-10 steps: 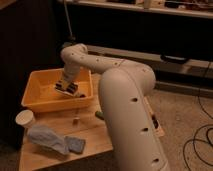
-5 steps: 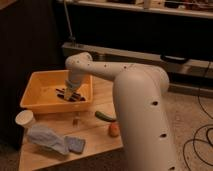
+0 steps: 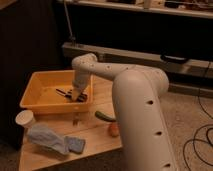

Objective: Wipe tray with eraser

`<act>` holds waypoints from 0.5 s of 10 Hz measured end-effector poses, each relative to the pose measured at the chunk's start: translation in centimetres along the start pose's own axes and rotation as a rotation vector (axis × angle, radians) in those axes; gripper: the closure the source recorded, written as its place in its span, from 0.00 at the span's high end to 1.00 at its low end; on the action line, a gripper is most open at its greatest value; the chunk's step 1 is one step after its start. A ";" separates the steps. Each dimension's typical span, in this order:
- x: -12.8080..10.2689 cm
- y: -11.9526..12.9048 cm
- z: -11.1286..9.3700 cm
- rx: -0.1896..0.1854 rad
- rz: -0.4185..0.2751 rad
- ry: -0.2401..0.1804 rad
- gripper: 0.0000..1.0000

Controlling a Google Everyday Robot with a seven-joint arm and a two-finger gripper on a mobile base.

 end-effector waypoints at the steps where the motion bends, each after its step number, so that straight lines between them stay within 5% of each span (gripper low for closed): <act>1: -0.1 -1.9 -0.2 0.014 0.029 0.007 0.00; 5: -0.9 -7.2 -1.2 0.053 0.104 0.028 0.00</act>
